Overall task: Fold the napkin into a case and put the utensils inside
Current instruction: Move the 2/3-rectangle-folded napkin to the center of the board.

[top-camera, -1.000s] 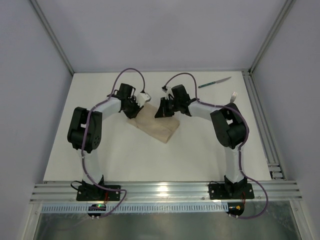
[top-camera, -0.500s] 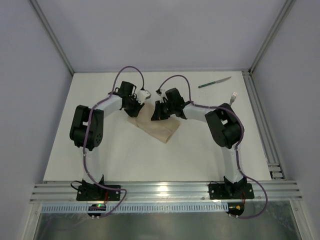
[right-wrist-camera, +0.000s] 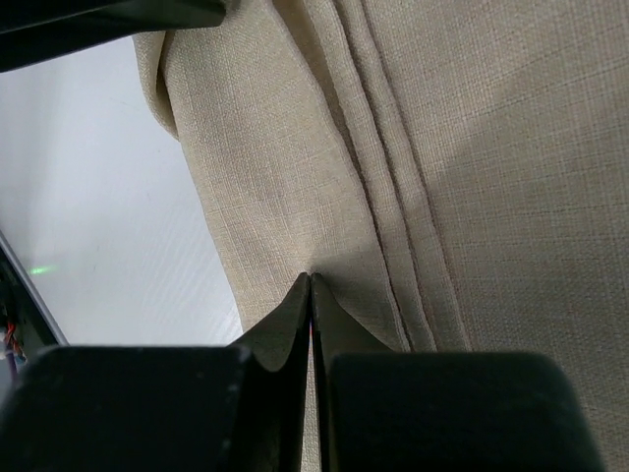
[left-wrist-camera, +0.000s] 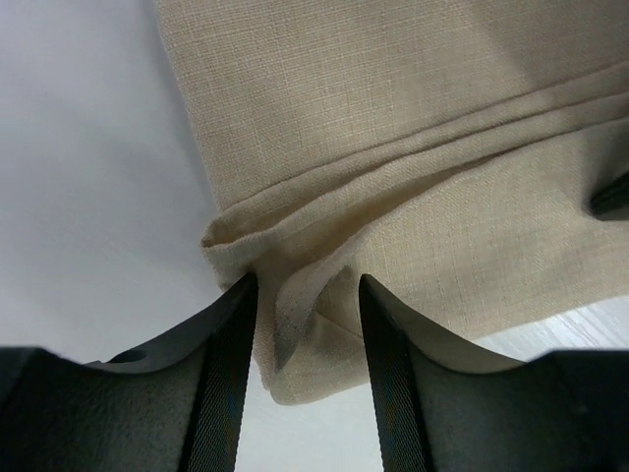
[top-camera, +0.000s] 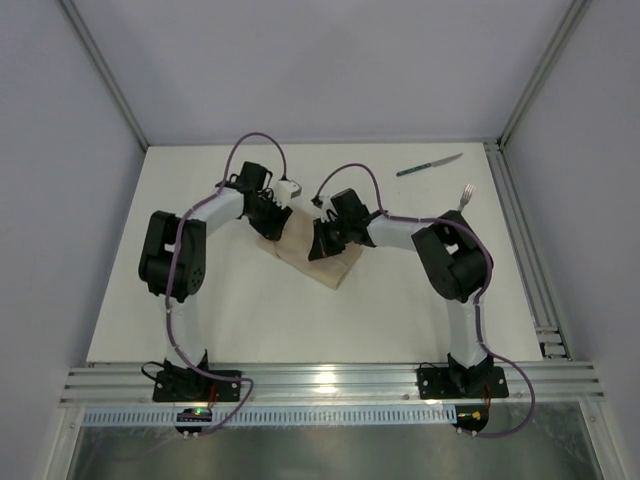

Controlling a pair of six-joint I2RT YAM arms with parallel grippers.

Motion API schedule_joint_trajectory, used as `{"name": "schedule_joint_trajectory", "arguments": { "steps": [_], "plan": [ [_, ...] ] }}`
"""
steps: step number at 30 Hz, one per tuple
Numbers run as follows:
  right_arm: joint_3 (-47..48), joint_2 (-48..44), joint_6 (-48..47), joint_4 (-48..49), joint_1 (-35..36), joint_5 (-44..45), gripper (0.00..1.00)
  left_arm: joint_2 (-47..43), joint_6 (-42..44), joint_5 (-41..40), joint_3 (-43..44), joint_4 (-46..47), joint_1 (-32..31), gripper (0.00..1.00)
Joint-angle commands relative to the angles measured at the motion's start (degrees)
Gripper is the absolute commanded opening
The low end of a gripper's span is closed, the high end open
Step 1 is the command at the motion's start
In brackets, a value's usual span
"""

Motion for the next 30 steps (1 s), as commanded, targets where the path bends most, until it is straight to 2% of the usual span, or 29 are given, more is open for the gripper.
{"name": "schedule_joint_trajectory", "arguments": {
  "steps": [1,5,8,12,14,18,24,30],
  "plan": [
    [-1.2,-0.9,-3.5,-6.9,-1.2,-0.2,0.04,-5.1,-1.3,4.8,3.1,-5.3,0.4,0.48],
    [-1.5,-1.5,-8.7,-10.4,-1.7,-1.7,0.04,-10.2,-3.5,10.6,3.2,-6.0,2.5,0.55],
    [-1.6,-1.7,-13.2,-12.6,-1.4,-3.1,0.04,-12.3,-5.0,10.2,3.3,-4.5,3.7,0.58],
    [-3.6,-2.5,-16.1,-14.0,-0.8,-5.5,0.04,-7.8,-6.9,4.5,5.4,-2.3,3.2,0.56],
    [-4.6,-3.5,-18.0,-14.3,0.0,-5.4,0.04,-4.4,-7.2,4.1,6.5,-3.4,2.5,0.55],
    [-7.2,-4.1,-22.1,-16.5,2.6,-6.6,0.04,-3.1,-7.5,3.0,3.8,-1.8,0.7,0.56],
    [-11.2,-6.9,-24.4,-14.8,4.5,-6.7,0.04,-3.9,-8.5,5.7,-2.1,0.3,-0.2,0.57],
    [-9.5,-6.5,-26.4,-16.9,4.5,-4.6,0.04,-4.8,-9.5,11.5,-4.5,2.4,-0.4,0.6]
  ]
}}
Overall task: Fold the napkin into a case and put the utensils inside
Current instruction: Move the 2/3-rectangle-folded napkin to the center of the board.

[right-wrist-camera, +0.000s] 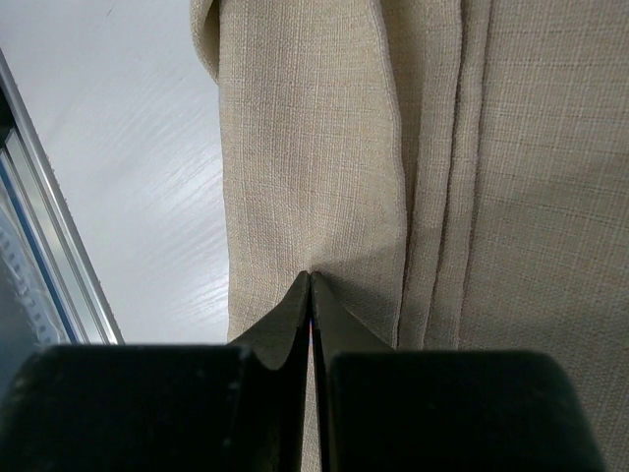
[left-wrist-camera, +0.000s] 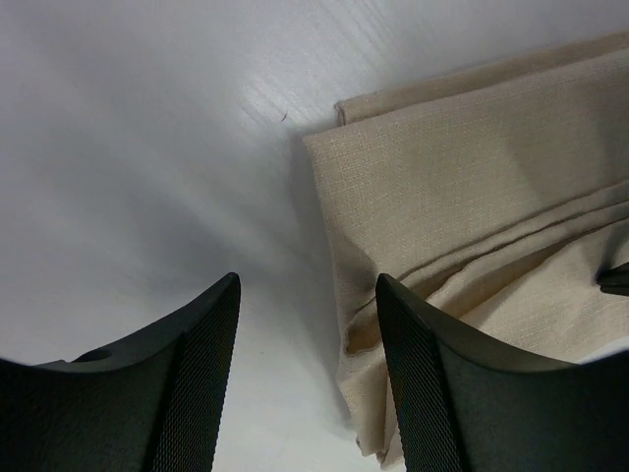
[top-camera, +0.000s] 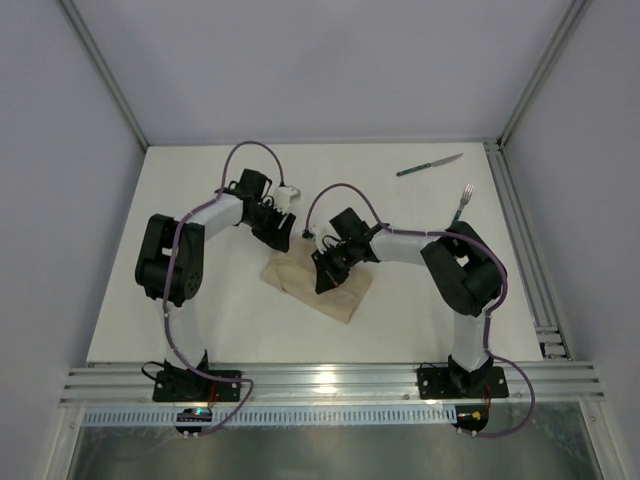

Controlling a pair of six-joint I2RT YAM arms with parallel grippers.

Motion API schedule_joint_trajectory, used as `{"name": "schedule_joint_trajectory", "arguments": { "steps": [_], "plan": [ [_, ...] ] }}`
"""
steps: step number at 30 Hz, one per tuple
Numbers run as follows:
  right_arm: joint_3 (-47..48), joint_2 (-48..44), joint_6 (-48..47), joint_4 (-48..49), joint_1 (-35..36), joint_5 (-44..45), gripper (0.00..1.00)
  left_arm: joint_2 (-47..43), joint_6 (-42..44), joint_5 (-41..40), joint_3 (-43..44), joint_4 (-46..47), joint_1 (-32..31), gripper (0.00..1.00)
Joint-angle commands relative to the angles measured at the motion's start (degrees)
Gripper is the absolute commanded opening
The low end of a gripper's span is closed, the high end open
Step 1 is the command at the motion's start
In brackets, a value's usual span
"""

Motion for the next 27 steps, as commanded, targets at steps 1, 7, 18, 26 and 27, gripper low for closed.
{"name": "schedule_joint_trajectory", "arguments": {
  "steps": [1,7,18,26,27],
  "plan": [
    [-0.5,0.9,-3.8,-6.7,0.3,5.3,0.04,-2.1,-1.8,4.7,-0.1,3.2,-0.2,0.6],
    [-1.5,-0.3,-3.4,-5.6,0.3,5.6,0.04,-1.3,-2.3,5.2,0.9,4.2,-0.7,0.61],
    [-1.7,-2.7,-1.7,-4.8,0.3,10.7,0.04,1.6,-2.9,0.2,3.4,-0.5,-2.8,0.0],
    [-0.9,-3.0,-0.9,-5.6,0.2,12.0,0.04,-2.9,0.3,-1.1,-3.1,-3.0,0.3,0.0],
    [-1.2,-2.9,-0.7,-5.5,0.1,12.0,0.04,-3.5,0.6,-1.1,-4.5,-3.1,1.2,0.0]
  ]
}}
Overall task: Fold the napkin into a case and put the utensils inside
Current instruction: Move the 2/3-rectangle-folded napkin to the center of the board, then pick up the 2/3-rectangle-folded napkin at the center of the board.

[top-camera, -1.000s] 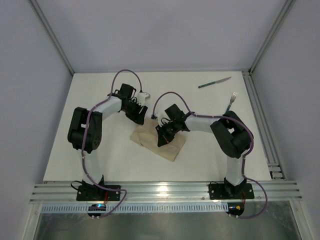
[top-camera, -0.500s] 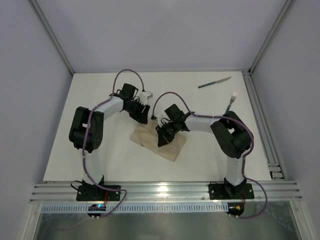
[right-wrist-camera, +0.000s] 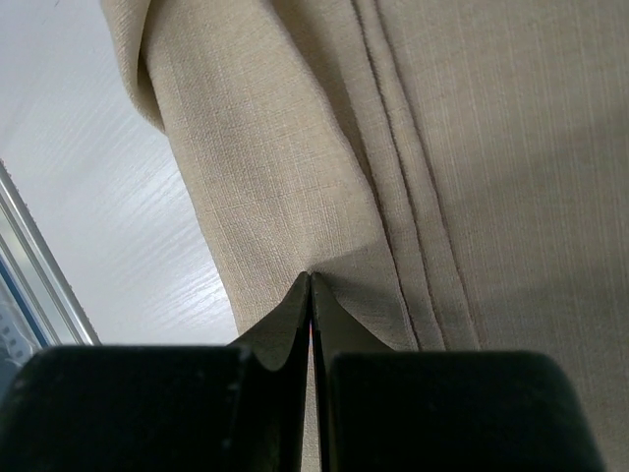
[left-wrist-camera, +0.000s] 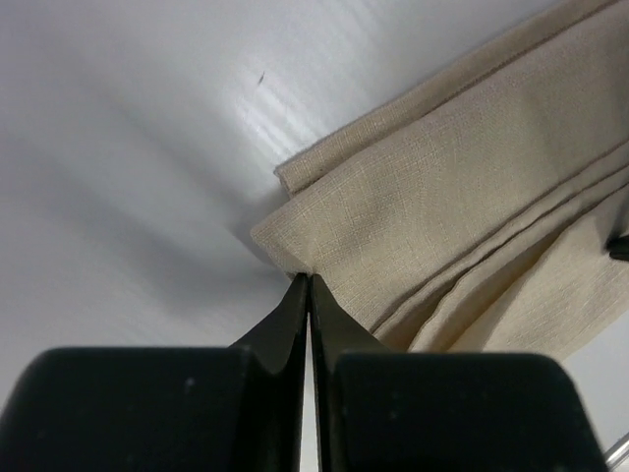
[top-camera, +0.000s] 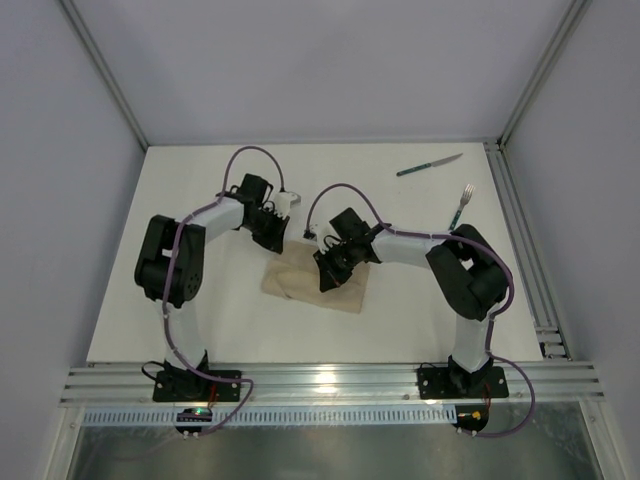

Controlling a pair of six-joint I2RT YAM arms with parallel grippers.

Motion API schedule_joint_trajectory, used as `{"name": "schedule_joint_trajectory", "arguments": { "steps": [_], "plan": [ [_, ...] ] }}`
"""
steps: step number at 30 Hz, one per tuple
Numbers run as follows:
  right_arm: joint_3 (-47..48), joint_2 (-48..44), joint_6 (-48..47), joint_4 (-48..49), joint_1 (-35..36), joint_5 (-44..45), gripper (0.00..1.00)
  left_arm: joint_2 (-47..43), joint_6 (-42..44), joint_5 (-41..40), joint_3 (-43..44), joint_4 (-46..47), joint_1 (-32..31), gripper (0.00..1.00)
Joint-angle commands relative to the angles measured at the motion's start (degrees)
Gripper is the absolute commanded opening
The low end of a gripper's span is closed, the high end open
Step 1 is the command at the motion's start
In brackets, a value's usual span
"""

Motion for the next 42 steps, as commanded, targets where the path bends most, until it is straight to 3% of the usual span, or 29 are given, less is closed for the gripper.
{"name": "schedule_joint_trajectory", "arguments": {
  "steps": [1,12,13,14,17,21,22,26,31,36,40,42],
  "plan": [
    [-1.0,-0.6,-0.4,-2.8,-0.4,5.5,0.04,-4.1,2.3,-1.2,-3.5,-3.5,2.5,0.0],
    [-1.6,1.0,1.3,0.5,-1.1,2.0,0.04,-11.1,4.5,-2.3,-10.5,-4.4,4.4,0.0],
    [-1.5,1.3,1.3,0.6,-1.1,2.0,0.04,-11.7,4.3,-2.2,-10.4,-4.4,4.4,0.05],
    [-1.2,1.6,1.3,0.6,-1.2,1.8,0.04,-12.4,4.1,-2.2,-10.1,-4.1,4.4,0.2],
    [-1.1,1.9,1.1,0.6,-1.3,1.2,0.04,-16.7,3.8,-3.2,-9.3,-3.9,4.4,0.42],
    [-1.1,1.8,1.0,0.8,-1.5,0.8,0.04,-23.6,4.8,-4.3,-8.6,-5.2,4.4,0.52],
    [-1.0,1.8,1.0,0.8,-1.6,0.7,0.04,-25.1,5.3,-4.1,-8.6,-5.7,4.4,0.52],
    [-0.6,1.7,1.2,0.8,-1.6,0.7,0.04,-28.0,8.8,0.1,-9.1,-13.4,2.3,0.37],
    [-0.7,1.6,1.4,1.4,-1.6,0.8,0.04,-27.9,13.4,-1.7,-15.6,-18.5,-4.4,0.47],
    [-0.7,1.7,1.7,1.7,-1.6,0.5,0.04,-27.0,14.6,-4.8,-17.2,-16.2,-9.0,0.5],
    [-1.0,1.6,1.6,1.5,-1.6,1.2,0.04,-24.4,14.7,-7.0,-17.6,-15.1,-10.1,0.48],
    [-1.0,1.4,1.4,1.5,-1.6,1.3,0.04,-23.3,14.7,-8.6,-18.1,-13.9,-10.2,0.4]
  ]
}}
